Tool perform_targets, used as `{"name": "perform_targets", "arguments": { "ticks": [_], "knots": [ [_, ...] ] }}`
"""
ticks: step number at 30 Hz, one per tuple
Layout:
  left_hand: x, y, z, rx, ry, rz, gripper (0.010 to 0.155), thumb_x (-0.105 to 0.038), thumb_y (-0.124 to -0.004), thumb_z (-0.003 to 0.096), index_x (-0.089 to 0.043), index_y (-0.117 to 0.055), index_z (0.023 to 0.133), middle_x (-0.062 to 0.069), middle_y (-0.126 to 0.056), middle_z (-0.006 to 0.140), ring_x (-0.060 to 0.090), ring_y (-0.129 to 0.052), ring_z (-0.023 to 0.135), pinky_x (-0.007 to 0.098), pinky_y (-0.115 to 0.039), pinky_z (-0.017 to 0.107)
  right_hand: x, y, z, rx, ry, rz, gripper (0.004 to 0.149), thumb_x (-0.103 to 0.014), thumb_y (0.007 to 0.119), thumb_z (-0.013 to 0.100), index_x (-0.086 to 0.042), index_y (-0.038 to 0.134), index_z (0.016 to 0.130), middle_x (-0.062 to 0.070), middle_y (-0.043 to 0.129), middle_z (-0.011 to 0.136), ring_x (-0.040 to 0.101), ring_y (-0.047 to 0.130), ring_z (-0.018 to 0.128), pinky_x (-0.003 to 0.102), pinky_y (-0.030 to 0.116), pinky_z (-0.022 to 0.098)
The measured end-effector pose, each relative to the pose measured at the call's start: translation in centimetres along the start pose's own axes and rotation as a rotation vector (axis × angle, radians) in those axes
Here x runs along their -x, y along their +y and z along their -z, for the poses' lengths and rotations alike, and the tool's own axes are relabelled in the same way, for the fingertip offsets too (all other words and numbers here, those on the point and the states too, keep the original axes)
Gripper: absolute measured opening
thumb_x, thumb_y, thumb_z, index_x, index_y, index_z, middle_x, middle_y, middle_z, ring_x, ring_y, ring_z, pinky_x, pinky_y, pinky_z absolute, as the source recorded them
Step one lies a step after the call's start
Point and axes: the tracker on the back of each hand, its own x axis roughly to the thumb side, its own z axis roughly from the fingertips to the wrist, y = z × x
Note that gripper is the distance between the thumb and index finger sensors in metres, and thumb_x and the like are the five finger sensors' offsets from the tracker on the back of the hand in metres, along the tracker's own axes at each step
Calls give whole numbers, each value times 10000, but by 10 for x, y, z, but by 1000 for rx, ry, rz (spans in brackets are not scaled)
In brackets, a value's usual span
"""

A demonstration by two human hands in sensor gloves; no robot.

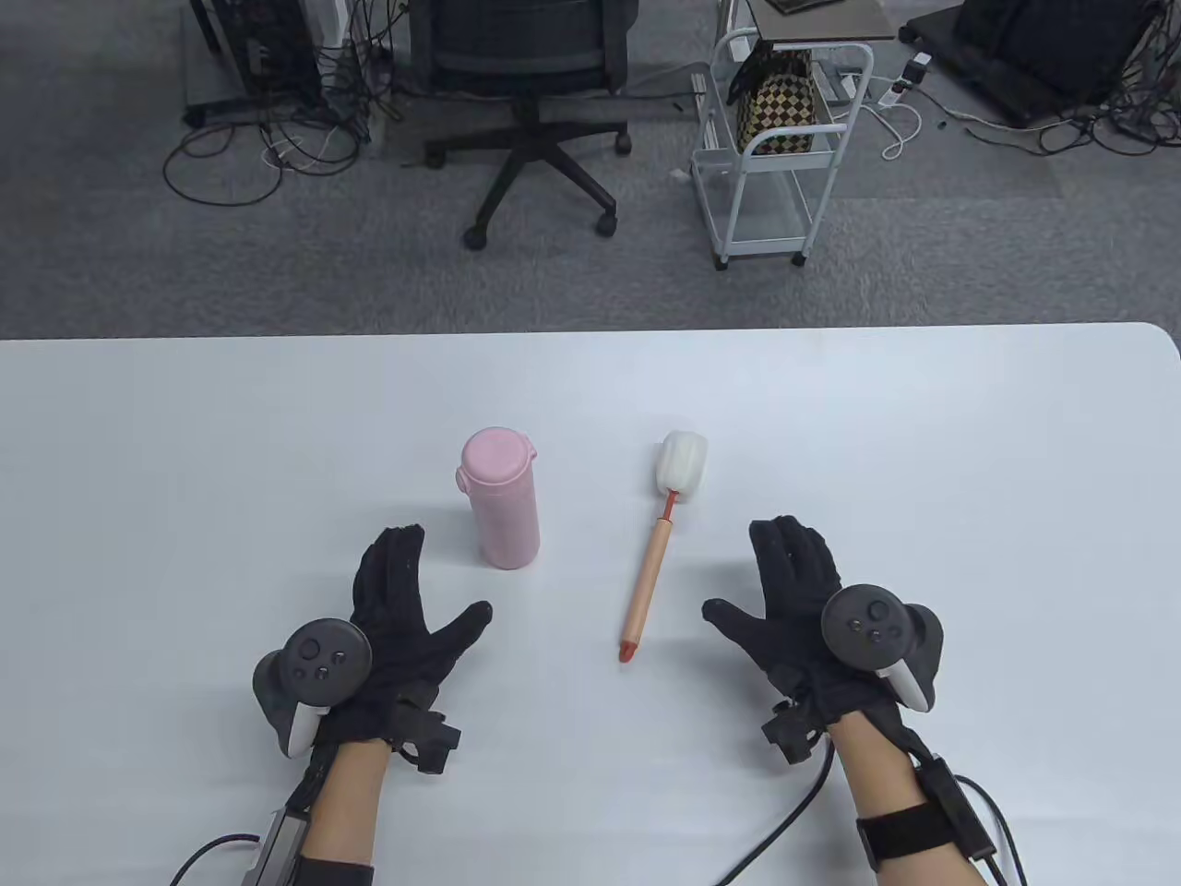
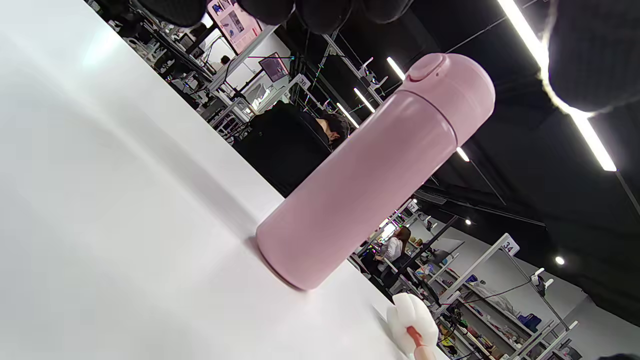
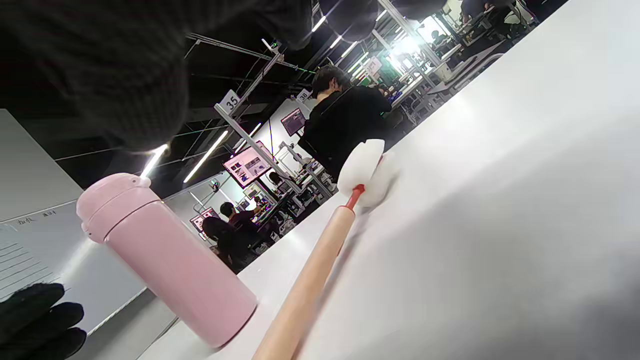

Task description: Insert cup brush into the thermos (Clean the thermos with cup brush)

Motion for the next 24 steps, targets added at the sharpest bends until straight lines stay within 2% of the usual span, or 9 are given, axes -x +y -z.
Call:
{"name": "perform_targets", "arguments": {
  "ticks": [11, 13, 19, 24],
  "knots": [
    [0, 1, 0, -15, 3, 9, 1034, -775, -841, 480, -291, -248, 1176, 40, -289, 1287, 355, -277, 1200, 664, -390, 757, -1, 1, -1, 1, -10, -10, 965, -689, 819, 502, -178, 336, 1163, 192, 270, 1201, 558, 271, 1088, 730, 355, 709],
    [0, 0, 1, -38, 13, 14, 1024, -746, -860, 487, -280, -259, 1173, 33, -340, 1279, 351, -312, 1200, 660, -401, 758, -1, 1, -1, 0, -11, -10, 965, -689, 818, 502, -176, 336, 1162, 191, 273, 1201, 556, 273, 1090, 730, 355, 709],
    [1, -5, 9, -56, 90, -35, 992, -667, -914, 501, -264, -302, 1170, 30, -397, 1270, 349, -380, 1195, 644, -423, 763, -1, 2, -1, -4, -12, -15, 966, -686, 820, 502, -172, 337, 1162, 193, 274, 1200, 555, 276, 1089, 729, 353, 710],
    [0, -12, 24, -13, 151, -89, 1004, -638, -949, 491, -256, -311, 1166, 34, -403, 1269, 340, -380, 1201, 621, -412, 781, -1, 2, -1, -9, -13, -15, 968, -687, 819, 503, -171, 334, 1162, 192, 270, 1201, 555, 275, 1090, 729, 351, 710]
  ]
}}
